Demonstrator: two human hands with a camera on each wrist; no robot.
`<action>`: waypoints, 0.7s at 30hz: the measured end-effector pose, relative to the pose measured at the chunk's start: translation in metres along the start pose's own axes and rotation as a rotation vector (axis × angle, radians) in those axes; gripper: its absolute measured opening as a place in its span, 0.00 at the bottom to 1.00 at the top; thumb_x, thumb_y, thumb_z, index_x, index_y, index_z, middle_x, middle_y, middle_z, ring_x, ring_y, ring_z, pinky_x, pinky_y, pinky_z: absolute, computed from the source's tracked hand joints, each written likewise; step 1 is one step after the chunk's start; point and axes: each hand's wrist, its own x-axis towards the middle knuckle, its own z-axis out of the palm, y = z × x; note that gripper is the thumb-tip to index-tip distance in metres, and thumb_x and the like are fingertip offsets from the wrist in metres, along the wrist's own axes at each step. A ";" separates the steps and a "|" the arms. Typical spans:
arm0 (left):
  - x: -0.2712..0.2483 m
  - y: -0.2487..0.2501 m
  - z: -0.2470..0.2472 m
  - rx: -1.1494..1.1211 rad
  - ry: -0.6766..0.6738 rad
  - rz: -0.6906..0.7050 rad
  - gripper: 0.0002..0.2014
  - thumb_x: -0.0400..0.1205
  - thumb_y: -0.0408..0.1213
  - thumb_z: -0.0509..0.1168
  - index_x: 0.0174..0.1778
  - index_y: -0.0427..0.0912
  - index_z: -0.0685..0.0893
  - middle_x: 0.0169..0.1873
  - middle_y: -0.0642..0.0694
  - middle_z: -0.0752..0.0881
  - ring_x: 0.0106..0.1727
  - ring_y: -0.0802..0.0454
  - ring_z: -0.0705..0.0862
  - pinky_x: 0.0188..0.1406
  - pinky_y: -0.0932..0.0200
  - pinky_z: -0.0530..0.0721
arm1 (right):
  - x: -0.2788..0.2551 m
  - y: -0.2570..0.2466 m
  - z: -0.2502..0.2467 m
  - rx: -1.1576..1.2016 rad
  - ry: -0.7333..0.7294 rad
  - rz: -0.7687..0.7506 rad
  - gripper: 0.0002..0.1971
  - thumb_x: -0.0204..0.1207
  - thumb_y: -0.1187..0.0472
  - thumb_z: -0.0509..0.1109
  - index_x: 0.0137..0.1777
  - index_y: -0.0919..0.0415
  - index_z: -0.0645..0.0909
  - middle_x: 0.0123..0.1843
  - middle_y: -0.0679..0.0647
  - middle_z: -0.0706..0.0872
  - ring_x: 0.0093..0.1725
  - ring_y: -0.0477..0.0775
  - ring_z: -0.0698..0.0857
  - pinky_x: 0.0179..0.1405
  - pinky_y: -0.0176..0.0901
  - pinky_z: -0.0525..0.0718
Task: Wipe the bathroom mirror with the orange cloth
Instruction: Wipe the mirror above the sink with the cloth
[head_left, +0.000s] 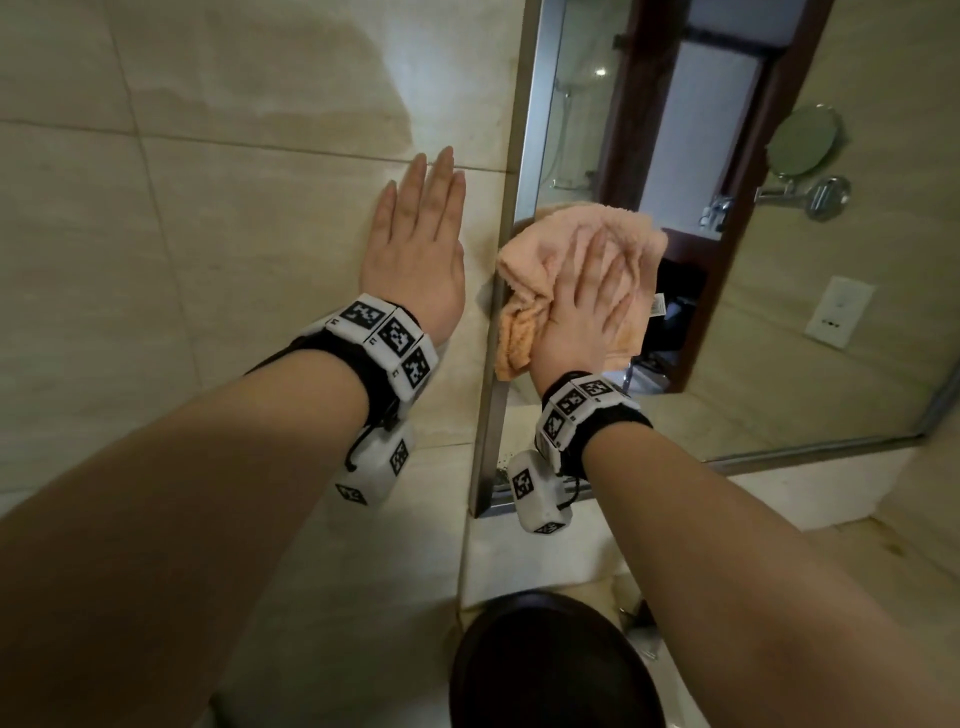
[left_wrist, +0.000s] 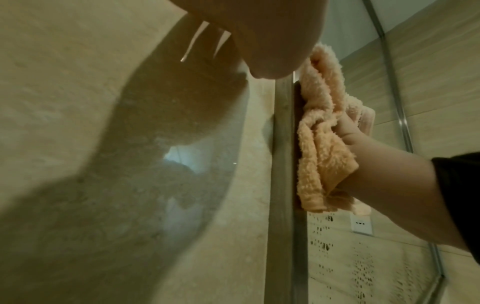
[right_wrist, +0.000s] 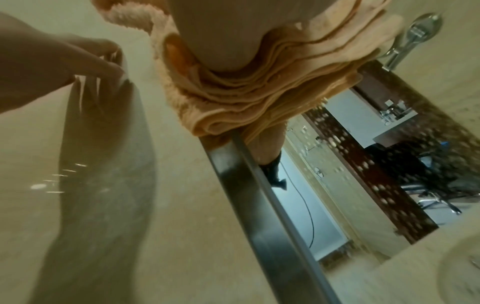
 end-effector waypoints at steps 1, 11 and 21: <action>-0.002 0.002 0.001 0.002 -0.001 -0.010 0.30 0.87 0.39 0.44 0.84 0.40 0.42 0.84 0.44 0.39 0.85 0.45 0.39 0.84 0.47 0.41 | -0.004 0.003 0.004 -0.012 -0.002 -0.009 0.35 0.79 0.43 0.44 0.82 0.52 0.35 0.86 0.58 0.40 0.83 0.66 0.38 0.79 0.67 0.35; -0.018 0.017 0.022 0.032 -0.023 -0.015 0.31 0.86 0.40 0.45 0.84 0.40 0.42 0.84 0.43 0.40 0.85 0.45 0.40 0.84 0.48 0.42 | -0.046 0.032 0.040 -0.067 0.003 -0.093 0.34 0.80 0.49 0.55 0.82 0.57 0.46 0.84 0.65 0.55 0.81 0.73 0.52 0.77 0.75 0.48; -0.014 0.010 0.022 0.086 -0.012 0.027 0.30 0.87 0.41 0.44 0.84 0.42 0.39 0.84 0.45 0.38 0.85 0.46 0.38 0.83 0.48 0.38 | -0.040 0.031 0.034 -0.008 -0.018 -0.116 0.32 0.80 0.47 0.45 0.81 0.52 0.39 0.84 0.64 0.51 0.82 0.72 0.48 0.77 0.73 0.42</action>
